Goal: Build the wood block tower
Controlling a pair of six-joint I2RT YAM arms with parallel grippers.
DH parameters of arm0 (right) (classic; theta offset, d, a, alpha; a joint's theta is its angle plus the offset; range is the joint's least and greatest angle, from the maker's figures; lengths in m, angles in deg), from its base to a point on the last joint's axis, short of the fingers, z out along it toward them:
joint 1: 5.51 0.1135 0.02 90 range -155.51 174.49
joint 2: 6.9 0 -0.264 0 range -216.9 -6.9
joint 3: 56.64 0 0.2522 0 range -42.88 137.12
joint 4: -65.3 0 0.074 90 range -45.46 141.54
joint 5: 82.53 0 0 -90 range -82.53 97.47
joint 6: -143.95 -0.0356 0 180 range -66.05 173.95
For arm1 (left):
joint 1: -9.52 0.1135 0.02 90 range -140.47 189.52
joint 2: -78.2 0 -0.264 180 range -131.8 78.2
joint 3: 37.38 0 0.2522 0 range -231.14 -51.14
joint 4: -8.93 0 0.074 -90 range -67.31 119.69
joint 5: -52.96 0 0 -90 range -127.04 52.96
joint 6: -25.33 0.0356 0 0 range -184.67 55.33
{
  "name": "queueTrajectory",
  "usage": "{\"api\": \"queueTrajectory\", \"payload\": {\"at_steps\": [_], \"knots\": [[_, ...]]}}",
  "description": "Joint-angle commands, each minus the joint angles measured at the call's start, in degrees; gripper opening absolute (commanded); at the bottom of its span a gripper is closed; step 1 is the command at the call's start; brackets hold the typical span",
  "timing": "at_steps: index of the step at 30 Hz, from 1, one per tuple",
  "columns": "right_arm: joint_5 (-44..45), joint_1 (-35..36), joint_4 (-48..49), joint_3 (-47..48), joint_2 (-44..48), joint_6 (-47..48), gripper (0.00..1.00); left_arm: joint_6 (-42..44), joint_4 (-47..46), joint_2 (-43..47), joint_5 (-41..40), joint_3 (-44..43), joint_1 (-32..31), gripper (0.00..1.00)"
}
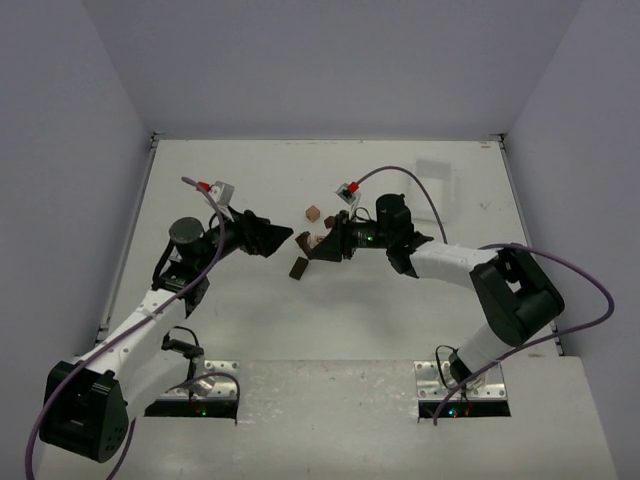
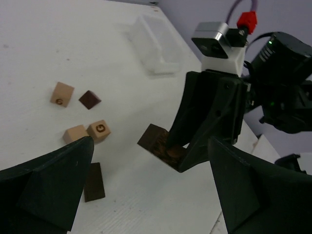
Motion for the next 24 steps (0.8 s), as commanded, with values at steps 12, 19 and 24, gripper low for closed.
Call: {"api": "queueTrajectory", "payload": {"at_steps": [12, 19, 24], "knots": [[-5.73, 0.37, 23.12, 1.40, 5.45, -12.58, 0.09, -4.12, -18.83, -5.52, 15.36, -0.26, -3.71, 0.96], [-8.55, 0.36, 28.54, 1.67, 3.46, -15.78, 0.09, -8.27, -25.84, -4.56, 15.62, 2.18, -4.32, 0.85], [-10.52, 0.38, 32.36, 1.84, 2.18, -17.48, 0.09, -9.68, -27.91, -5.33, 14.22, 2.25, -4.89, 0.79]]}}
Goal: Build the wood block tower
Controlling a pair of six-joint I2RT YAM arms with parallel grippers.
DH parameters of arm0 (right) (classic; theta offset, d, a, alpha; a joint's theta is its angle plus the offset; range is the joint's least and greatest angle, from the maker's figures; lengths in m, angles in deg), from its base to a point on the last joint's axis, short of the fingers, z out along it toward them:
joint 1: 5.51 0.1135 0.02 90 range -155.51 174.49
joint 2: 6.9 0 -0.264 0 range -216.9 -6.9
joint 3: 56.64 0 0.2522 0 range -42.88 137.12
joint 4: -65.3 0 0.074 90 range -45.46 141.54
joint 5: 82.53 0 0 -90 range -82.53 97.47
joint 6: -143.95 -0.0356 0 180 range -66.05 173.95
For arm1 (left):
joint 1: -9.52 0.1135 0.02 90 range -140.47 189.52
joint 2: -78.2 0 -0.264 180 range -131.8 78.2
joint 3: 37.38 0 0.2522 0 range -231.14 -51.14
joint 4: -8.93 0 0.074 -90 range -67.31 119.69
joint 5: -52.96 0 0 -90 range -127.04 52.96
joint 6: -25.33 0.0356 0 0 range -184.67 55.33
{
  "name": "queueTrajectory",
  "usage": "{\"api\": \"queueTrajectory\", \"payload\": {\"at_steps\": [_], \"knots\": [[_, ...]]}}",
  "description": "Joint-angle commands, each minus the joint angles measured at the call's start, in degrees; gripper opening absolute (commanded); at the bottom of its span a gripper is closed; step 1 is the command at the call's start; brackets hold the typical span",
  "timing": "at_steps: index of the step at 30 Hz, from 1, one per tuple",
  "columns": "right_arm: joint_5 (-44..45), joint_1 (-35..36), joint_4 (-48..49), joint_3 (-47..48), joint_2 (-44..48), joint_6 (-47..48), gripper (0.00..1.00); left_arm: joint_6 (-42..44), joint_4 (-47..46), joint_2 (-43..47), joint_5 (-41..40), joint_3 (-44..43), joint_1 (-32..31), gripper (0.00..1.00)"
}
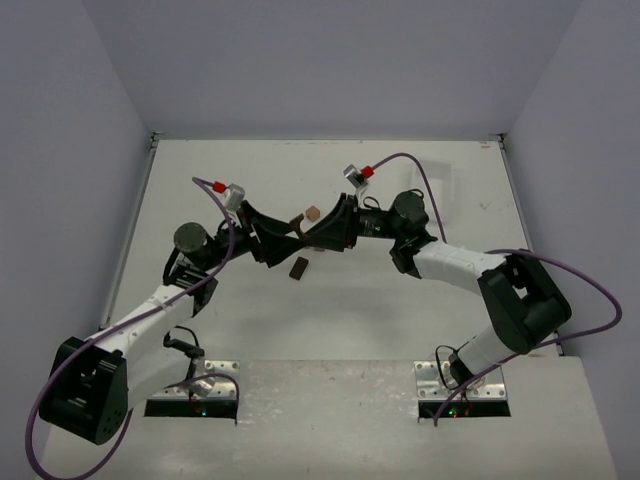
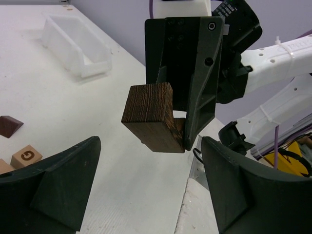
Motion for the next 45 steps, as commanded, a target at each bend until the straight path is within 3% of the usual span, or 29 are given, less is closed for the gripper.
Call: {"api": "queueTrajectory", "payload": {"at_steps": [1, 7, 16, 19, 21, 25, 26, 30, 32, 33, 36, 37, 38, 41, 43, 45], "knots": [[-3.20, -0.06, 7.46, 1.60, -0.86, -2.42, 0.09, -2.30, -7.63, 0.11, -0.94, 0.14, -1.09, 0.78], [-3.80, -0.15, 7.45, 1.00, -1.23, -2.07, 0.09, -6.01, -17.19, -1.78, -2.10, 1.55, -2.09, 0.69], [-2.17, -0.06, 7.40, 1.08, -0.97, -1.84, 0.10, -4.97, -17.92, -1.55, -2.06, 2.66, -3.56, 0.61], [-1.78, -0.06, 7.47, 1.26, -0.88, -1.74, 0.10, -4.77, -17.93, -1.17, -2.88, 3.05, -3.84, 0.52], [-1.15, -0.06, 7.31, 1.10, -0.80, -1.51, 0.10, -4.69, -18.02, -1.10, -2.80, 3.13, -4.00, 0.41], [-0.69, -0.08, 7.25, 0.78, -0.75, -1.32, 0.13, -5.03, -17.86, -0.86, -3.50, 3.12, -4.12, 0.06], [-0.74, -0.14, 7.14, 0.67, -0.63, -1.15, 0.16, -5.26, -17.69, -0.75, -4.12, 3.06, -4.18, 0.01], [0.42, -0.32, 4.24, -1.08, 0.60, 1.50, 0.55, -3.99, -13.61, -0.65, -6.47, 0.97, -4.19, 0.00], [1.39, -0.62, 1.04, -2.56, 2.37, 4.14, 0.89, -2.00, -9.10, -0.75, -7.67, -1.52, -4.19, 0.00], [2.73, -1.08, -1.61, -3.56, 3.27, 6.23, 0.99, -0.91, -6.33, -0.90, -8.88, -2.89, -4.19, 0.00], [10.10, -2.75, -10.83, -8.29, 8.18, 11.81, 0.99, 4.12, 9.17, -2.35, -12.65, -9.55, -4.25, 0.00], [15.71, -2.98, -18.84, -9.61, 11.57, 15.83, 0.99, 5.94, 14.26, -3.79, -15.37, -12.89, -4.42, 0.00], [21.88, -3.13, -27.98, -10.62, 15.40, 20.38, 0.99, 7.86, 18.46, -5.46, -18.43, -16.58, -4.61, 0.00], [55.19, -3.14, -48.48, -11.66, 23.23, 22.89, 0.99, 11.42, 29.29, -10.69, -23.88, -24.40, -6.41, 0.00], [68.87, -4.54, -55.10, -12.00, 26.02, 21.35, 0.99, 14.69, 33.66, -14.60, -25.55, -28.88, -8.78, 0.00], [74.31, -6.87, -60.54, -12.14, 28.77, 21.37, 0.99, 18.63, 38.41, -18.73, -32.62, -33.58, -14.40, 0.00]]}}
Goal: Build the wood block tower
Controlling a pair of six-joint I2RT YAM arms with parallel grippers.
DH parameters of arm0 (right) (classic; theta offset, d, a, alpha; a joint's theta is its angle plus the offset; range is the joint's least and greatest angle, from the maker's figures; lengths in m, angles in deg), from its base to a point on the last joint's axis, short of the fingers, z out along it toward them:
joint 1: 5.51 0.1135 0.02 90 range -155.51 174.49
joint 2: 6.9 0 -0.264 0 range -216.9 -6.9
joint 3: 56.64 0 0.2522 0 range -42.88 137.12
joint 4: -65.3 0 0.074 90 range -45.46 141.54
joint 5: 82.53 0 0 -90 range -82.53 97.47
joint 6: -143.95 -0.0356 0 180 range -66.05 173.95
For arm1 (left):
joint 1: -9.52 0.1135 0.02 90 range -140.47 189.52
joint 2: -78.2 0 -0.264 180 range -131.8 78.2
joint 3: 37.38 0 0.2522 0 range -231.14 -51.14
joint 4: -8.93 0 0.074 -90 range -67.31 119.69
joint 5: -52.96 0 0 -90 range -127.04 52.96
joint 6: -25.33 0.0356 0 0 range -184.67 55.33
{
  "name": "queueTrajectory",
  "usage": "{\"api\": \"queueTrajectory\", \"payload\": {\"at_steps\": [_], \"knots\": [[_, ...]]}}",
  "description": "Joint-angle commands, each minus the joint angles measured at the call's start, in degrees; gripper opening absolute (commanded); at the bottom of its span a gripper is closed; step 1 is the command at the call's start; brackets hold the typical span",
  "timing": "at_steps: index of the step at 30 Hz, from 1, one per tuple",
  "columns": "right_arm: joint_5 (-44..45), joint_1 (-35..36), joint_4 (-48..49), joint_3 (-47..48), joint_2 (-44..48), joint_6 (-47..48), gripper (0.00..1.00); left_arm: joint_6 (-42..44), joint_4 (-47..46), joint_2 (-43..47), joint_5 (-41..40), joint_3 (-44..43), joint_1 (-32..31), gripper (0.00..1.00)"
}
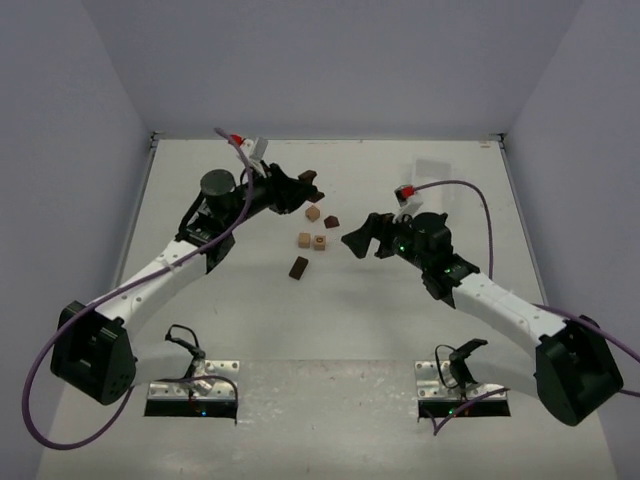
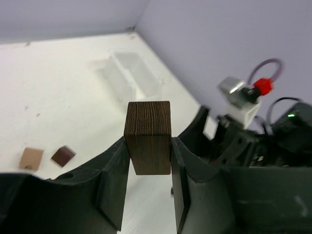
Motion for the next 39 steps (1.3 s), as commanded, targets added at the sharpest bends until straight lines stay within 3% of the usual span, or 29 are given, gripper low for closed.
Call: {"api": "queueTrajectory", "payload": {"at_steps": [1, 5, 7, 11, 15, 18, 24, 30, 39], "knots": [[31.06, -4.34, -20.88, -0.32, 5.16, 3.88, 0.99, 11.41, 17.70, -8.68, -15.65, -10.54, -9.95, 0.00], [35.85, -9.06, -23.04, -1.60, 5.17, 2.63, 0.99, 18.55, 33.18, -19.19, -26.11, -22.35, -17.88, 0.00], [35.05, -12.27, -23.52, -2.32, 5.13, 2.09, 0.99, 21.68, 35.57, -22.36, -28.47, -25.24, -19.32, 0.00], [32.72, -15.11, -23.68, -2.79, 5.53, 2.33, 0.99, 28.90, 38.08, -26.05, -23.00, -28.51, -19.72, 0.00], [30.91, -15.19, -23.60, -3.10, 5.62, 3.10, 0.99, 31.94, 48.18, -34.30, -29.22, -38.44, -22.37, 0.00], [31.19, -15.17, -23.60, -3.47, 5.71, 3.12, 0.99, 34.14, 53.27, -40.94, -27.76, -44.83, -24.23, 0.00], [29.97, -15.19, -22.41, -4.89, 8.23, 3.29, 0.99, 34.59, 55.04, -48.10, -23.63, -47.23, -24.78, 0.00], [28.96, -15.19, -21.50, -5.87, 9.57, 3.89, 0.99, 38.86, 56.34, -49.36, -15.43, -48.03, -25.11, 0.03], [31.51, -15.19, -21.49, -7.07, 11.89, 3.81, 0.99, 41.99, 58.49, -52.62, -16.16, -48.39, -26.18, 0.07]]}}
